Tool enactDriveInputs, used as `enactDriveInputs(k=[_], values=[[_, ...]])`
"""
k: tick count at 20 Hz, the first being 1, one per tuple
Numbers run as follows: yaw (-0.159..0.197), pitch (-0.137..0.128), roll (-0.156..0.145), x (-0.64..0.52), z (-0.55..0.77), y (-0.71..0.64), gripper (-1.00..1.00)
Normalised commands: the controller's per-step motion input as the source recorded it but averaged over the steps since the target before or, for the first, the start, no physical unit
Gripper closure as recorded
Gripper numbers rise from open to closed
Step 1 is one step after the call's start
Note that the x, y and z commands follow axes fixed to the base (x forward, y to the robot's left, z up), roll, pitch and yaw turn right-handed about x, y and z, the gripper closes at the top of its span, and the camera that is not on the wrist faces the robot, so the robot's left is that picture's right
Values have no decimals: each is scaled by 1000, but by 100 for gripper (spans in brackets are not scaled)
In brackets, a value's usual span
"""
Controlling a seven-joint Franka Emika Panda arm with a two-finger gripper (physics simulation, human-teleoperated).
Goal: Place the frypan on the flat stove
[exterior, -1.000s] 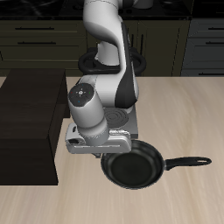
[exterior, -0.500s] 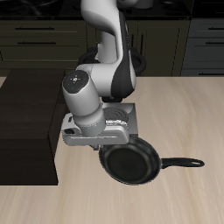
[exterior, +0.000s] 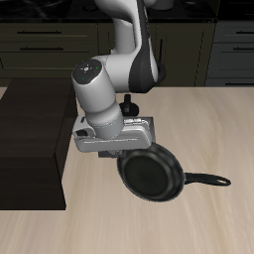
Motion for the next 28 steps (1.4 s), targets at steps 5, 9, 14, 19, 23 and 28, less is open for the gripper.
enactDriveInputs(k=[5, 9, 14, 19, 23, 28], values=[[34, -117, 76, -269, 610, 356, 100], [-1, -91, 63, -246, 548, 266, 100], [9, -66, 62, -212, 445, 215, 100], [13, -38, 37, -118, 260, 132, 100], [6, -47, 28, -178, 313, 98, 100], [3, -31, 32, -202, 229, 61, 100]])
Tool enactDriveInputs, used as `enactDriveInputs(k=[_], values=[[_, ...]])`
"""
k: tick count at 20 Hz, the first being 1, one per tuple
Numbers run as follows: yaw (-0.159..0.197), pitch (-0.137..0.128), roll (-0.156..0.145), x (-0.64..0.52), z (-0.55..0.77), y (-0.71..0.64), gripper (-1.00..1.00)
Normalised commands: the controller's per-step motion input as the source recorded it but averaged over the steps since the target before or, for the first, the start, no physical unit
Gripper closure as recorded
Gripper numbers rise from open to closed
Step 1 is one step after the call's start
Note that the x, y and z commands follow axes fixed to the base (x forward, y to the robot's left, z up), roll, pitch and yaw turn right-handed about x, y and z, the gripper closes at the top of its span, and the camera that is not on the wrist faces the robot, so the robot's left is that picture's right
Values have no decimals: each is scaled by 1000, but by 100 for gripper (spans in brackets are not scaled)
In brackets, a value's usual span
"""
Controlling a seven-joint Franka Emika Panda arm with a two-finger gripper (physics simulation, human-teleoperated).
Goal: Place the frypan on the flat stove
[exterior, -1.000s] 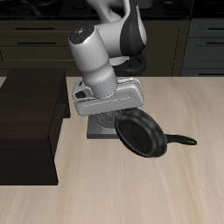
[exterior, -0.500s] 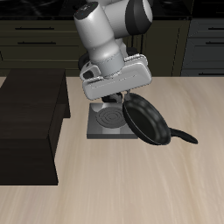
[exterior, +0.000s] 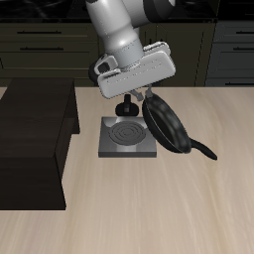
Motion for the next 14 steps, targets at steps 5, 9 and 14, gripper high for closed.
enactDriveInputs(k=[5, 9, 14], values=[[14, -38, 29, -218, 193, 57, 100], [-1, -34, 56, -314, 246, 132, 100], [-5, -21, 37, -174, 144, 77, 100]])
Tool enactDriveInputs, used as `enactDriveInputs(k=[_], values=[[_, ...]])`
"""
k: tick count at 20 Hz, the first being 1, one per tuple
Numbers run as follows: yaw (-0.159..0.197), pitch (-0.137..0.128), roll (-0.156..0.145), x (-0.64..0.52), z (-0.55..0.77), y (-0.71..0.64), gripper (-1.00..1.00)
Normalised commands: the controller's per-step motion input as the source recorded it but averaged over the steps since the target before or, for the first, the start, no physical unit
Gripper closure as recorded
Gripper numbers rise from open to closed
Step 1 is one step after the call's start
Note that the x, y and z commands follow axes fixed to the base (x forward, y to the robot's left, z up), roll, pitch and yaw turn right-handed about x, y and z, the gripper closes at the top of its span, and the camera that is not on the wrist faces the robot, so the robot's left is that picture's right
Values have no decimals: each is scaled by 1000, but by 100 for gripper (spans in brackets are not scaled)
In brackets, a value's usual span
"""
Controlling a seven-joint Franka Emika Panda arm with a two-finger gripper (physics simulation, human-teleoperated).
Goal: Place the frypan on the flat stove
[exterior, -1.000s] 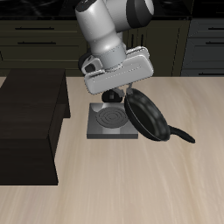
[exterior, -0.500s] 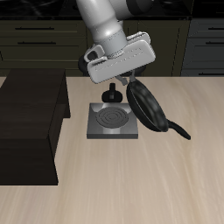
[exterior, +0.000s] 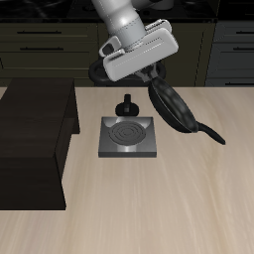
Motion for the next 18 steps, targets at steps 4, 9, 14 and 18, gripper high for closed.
enactDriveInputs(k=[4, 9, 14, 18], values=[[-4, -22, 34, -340, 137, 28, 100], [4, -17, -7, -318, 80, -42, 100], [22, 3, -46, -245, -10, -98, 100], [8, 37, -70, -180, -101, -143, 100]])
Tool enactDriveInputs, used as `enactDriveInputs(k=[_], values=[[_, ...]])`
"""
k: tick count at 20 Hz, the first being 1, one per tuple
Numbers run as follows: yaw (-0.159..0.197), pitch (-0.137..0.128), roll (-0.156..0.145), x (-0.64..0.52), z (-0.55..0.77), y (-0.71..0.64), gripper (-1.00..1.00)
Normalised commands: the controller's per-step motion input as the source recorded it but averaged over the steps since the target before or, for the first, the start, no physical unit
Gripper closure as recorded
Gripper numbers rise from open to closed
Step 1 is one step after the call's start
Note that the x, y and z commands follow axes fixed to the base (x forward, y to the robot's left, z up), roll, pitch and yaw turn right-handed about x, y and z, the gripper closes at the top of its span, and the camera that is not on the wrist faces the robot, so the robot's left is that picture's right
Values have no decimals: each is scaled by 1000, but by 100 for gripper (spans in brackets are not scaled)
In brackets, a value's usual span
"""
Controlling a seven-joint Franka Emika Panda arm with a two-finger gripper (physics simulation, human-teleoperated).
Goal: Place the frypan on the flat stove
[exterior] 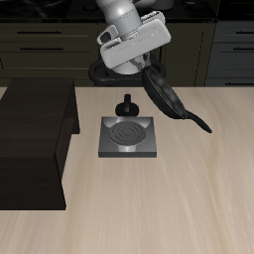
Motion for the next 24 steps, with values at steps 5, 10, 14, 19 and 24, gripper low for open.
enactDriveInputs(k=[5, 10, 14, 19, 24], values=[[12, 4, -39, -182, -37, -157, 100], [5, 14, -24, -131, 0, -127, 100], [32, -2, -30, -222, -7, -126, 100], [2, -6, -23, -206, -8, -182, 100], [-33, 21, -45, -121, -79, -223, 100]])
